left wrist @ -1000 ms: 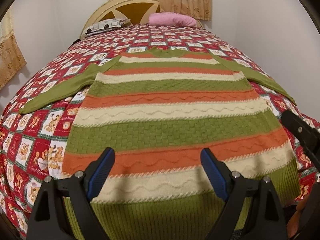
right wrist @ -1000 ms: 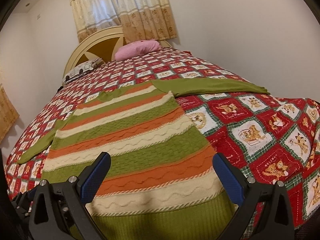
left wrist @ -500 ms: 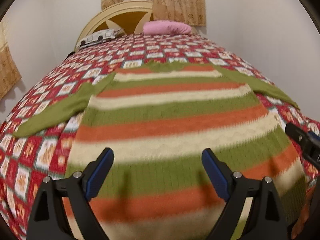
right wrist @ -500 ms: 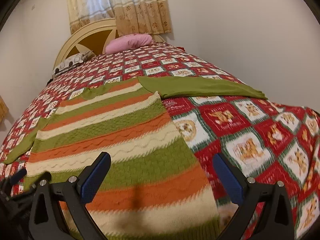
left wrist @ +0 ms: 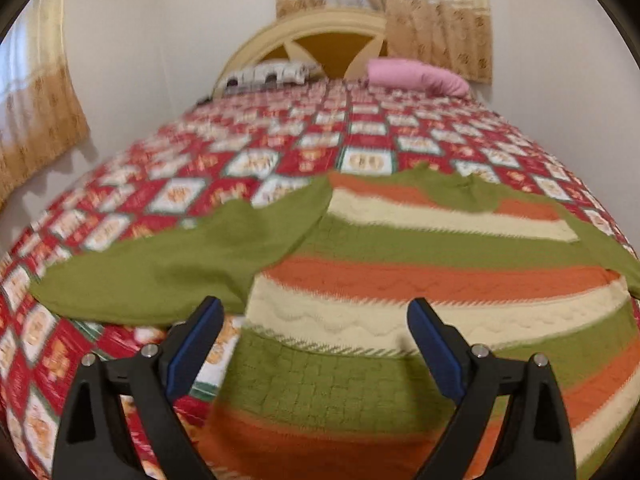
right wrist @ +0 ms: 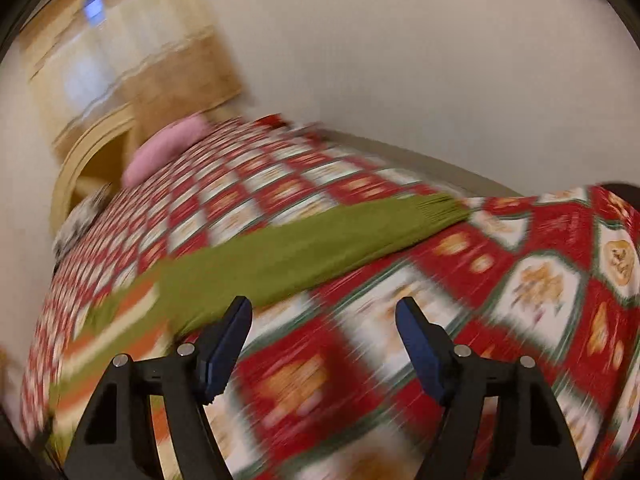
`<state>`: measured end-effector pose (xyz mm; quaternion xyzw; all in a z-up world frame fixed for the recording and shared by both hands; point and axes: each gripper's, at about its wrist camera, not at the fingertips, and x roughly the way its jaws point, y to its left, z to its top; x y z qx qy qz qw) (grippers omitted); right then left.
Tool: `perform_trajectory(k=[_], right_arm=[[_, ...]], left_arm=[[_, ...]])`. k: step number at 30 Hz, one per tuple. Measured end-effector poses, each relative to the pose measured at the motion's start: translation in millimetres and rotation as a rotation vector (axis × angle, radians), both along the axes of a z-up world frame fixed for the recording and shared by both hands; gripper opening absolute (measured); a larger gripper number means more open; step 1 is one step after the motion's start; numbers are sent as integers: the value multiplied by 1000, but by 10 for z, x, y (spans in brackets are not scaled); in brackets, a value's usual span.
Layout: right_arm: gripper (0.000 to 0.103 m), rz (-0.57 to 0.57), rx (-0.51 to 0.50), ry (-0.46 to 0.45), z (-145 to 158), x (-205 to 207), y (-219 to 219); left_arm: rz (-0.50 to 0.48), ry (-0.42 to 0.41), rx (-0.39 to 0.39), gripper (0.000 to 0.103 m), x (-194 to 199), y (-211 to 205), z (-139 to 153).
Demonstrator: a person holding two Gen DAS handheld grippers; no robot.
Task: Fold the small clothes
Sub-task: 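Grasp the green sleeve cuff with the right gripper and lift it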
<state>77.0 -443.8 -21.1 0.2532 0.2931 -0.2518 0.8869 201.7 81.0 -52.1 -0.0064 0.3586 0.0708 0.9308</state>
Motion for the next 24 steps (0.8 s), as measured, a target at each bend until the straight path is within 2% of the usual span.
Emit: perform_trajectory(k=[2,5,7,10,13,17,20,22,24], right_arm=[[75,-52,79,-8,-46,64,-403],[75,-162,268,-34,-224,111,-1024],[69,-219,334,-23,-338,151,-1265],[61,-216,367,25,-473,305,-1431],[60,-245,388,69,-601,417,-1524],[60,-274,408,35,-721,521,-1600],[43,-262,385,33,-766,636,-1644],[23,-251,332,88,-798,711,-1634],[15,-232,284,125,-799,753,-1641]], left_arm=[[0,82,-66,95,90,91,-128],[27,122,-132,95,118,188,-202],[32,139,-161,96,100,206,-238],[23,149,-149,101,94,124,-260],[13,165,-137,103,133,75,-292],[10,162,-151,103,144,115,-287],[9,161,-152,103,157,118,-291],[9,160,-155,103,156,124,-292],[9,160,-156,103,158,118,-292]])
